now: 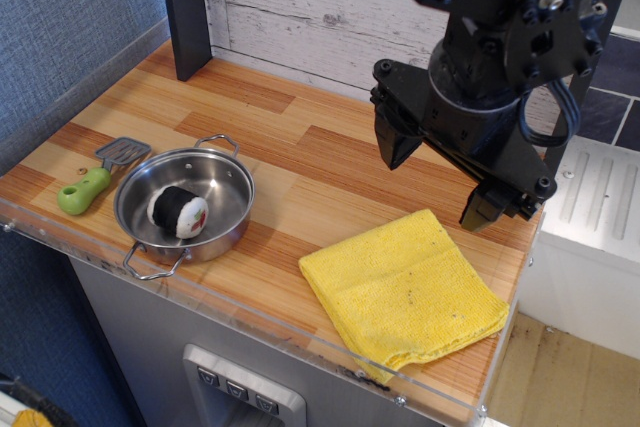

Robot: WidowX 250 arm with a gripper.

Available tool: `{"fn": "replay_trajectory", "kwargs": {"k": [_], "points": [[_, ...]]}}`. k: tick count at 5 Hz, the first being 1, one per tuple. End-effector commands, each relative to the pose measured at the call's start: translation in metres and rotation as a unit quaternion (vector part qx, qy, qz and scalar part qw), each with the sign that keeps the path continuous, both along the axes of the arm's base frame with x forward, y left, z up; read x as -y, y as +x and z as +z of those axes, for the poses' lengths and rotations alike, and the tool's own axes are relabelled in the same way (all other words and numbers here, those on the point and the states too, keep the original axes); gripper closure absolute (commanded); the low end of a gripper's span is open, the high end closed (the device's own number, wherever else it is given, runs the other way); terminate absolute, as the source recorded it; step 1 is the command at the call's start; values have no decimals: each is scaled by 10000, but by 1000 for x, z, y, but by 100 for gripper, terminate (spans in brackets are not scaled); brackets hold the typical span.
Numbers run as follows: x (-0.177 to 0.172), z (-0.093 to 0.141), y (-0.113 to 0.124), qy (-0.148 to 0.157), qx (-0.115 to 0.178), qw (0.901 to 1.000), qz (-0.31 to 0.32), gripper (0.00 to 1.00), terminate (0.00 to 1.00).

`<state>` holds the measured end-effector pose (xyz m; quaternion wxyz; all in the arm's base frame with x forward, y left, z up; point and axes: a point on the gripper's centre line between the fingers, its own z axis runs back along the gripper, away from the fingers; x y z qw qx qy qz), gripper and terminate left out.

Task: Move yellow cloth to upper right corner of table.

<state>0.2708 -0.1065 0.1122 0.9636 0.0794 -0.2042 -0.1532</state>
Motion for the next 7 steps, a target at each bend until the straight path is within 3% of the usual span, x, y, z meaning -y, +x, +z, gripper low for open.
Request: {"fn": "replay_trajectory", "kwargs": {"k": [1,3,5,6,7], "points": [[0,0,0,0,0,10000,0,0,0],[-11,-27,-6,-37,-557,9983,140,0,0],[-23,-66,-28,-543,-1049,9919,458,0,0],[-27,-86,-31,-768,-1107,9896,513,0,0],[-24,-94,-27,-807,-1092,9897,461,0,0]]}}
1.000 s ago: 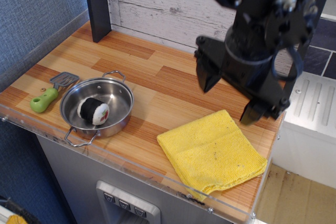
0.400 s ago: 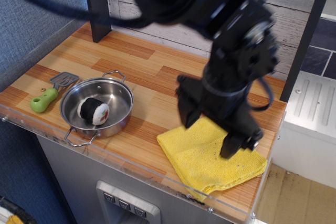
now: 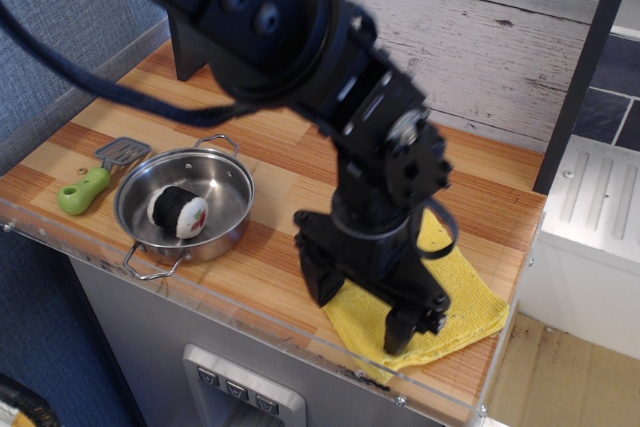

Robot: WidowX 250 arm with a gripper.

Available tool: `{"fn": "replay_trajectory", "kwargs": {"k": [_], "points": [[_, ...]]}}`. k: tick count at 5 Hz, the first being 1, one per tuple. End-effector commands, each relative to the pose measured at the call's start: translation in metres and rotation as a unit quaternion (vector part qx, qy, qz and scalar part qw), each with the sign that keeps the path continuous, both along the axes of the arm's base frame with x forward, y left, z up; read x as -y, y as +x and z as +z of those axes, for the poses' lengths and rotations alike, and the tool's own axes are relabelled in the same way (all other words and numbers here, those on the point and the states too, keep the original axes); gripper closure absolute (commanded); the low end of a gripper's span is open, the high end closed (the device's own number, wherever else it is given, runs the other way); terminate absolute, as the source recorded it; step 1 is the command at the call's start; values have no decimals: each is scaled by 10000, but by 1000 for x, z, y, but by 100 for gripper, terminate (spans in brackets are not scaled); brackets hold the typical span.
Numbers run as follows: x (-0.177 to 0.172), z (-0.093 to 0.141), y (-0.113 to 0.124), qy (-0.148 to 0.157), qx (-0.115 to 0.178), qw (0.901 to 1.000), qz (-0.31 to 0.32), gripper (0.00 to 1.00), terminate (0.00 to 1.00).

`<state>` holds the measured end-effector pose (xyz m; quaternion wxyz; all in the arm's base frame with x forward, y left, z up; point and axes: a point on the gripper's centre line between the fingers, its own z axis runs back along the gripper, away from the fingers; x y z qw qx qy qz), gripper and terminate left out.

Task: Move yellow cloth to upper right corner of table.

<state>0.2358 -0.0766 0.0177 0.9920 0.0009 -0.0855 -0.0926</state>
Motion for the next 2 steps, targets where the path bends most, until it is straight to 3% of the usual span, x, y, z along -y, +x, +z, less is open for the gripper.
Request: {"fn": "replay_trajectory", "kwargs": {"k": [1,2], "points": [[8,-3,15,-93,137,9998,-116,0,0],[6,-6,24,-62,98,9999,-101,0,0]]}}
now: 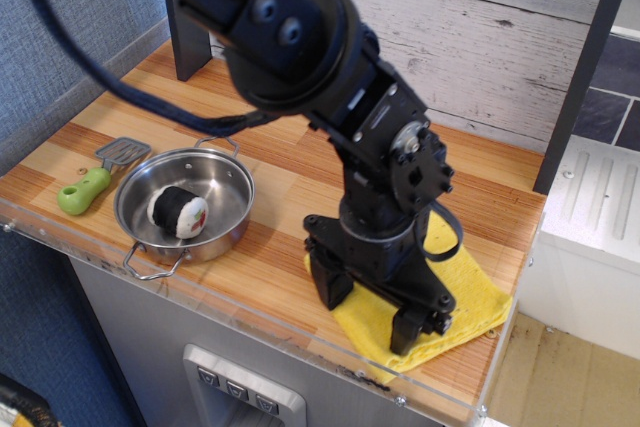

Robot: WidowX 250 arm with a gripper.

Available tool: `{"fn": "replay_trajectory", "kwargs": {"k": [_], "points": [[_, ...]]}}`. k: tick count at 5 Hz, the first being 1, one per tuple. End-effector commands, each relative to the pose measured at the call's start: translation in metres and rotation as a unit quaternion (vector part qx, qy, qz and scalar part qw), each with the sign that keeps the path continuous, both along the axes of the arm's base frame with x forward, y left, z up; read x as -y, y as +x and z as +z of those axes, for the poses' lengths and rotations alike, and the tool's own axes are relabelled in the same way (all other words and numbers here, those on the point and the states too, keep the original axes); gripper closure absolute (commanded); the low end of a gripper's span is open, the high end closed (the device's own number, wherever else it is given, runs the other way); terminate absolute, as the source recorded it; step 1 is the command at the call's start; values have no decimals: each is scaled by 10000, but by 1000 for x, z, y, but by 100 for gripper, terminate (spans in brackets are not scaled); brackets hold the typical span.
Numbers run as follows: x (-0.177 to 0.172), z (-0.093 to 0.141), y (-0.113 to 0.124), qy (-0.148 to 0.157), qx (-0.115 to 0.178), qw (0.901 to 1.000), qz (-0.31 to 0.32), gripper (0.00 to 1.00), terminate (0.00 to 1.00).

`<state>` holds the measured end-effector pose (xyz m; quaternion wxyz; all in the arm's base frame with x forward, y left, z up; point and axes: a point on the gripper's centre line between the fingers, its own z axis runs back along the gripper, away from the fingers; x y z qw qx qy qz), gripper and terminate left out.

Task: Move yellow cloth to upper right corner of table.

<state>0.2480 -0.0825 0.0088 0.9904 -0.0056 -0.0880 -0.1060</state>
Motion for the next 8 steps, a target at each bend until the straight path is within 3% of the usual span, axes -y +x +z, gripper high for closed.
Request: {"fn": "replay_trajectory", "kwargs": {"k": [1,5,7,8], "points": [[-3,2,27,27,72,10000,39,0,0],[-11,0,108,167,225,9996,-33,0,0],[-13,12,111,210,263,9994,-14,0,0],[-14,29,106,211,344,9992,37,0,0]]}}
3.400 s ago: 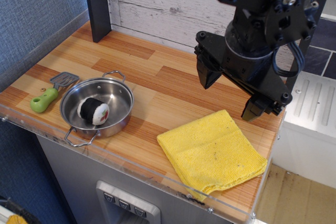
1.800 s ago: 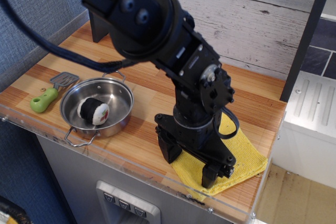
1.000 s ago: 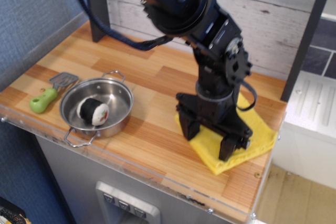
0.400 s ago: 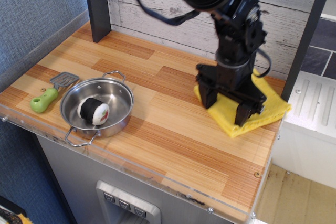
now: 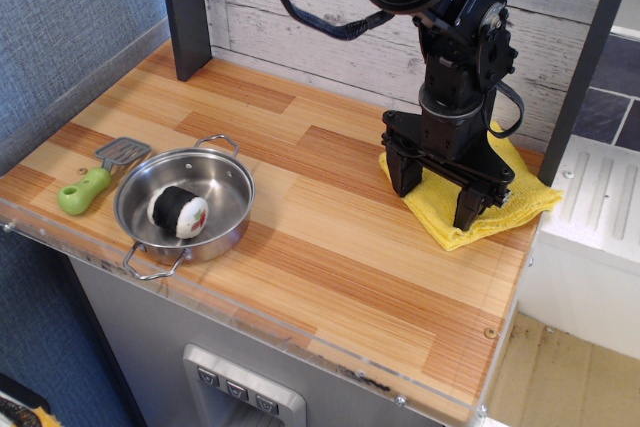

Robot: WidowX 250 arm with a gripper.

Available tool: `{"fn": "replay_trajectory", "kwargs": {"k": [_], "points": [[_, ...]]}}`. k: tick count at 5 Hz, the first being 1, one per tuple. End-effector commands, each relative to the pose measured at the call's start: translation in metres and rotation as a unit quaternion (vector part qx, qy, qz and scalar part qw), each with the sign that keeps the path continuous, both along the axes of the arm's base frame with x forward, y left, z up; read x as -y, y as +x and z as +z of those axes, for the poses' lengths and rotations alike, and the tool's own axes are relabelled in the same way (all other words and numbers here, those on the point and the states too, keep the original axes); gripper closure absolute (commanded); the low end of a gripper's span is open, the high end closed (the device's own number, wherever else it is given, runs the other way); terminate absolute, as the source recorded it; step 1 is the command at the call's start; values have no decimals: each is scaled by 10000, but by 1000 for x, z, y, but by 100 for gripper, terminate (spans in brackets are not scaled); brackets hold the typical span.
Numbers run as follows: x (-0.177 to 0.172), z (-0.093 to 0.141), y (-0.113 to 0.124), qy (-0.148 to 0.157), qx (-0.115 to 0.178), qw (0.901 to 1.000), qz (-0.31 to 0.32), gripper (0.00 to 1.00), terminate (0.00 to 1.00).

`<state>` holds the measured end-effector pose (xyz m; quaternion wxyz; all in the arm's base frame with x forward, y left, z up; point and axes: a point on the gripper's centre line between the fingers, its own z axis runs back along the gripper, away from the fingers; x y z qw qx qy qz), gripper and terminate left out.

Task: Move yellow cloth to upper right corner of table.

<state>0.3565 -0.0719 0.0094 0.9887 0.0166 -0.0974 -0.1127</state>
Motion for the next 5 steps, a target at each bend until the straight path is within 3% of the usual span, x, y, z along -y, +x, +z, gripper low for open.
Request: {"fn": "replay_trajectory", "kwargs": {"k": [1,3,5], "points": [[-1,52,-6,-54,343,9994,40,0,0],[-1,95,-17,-62,747,9972,25,0,0],[-1,95,-17,-62,747,9972,25,0,0]]}}
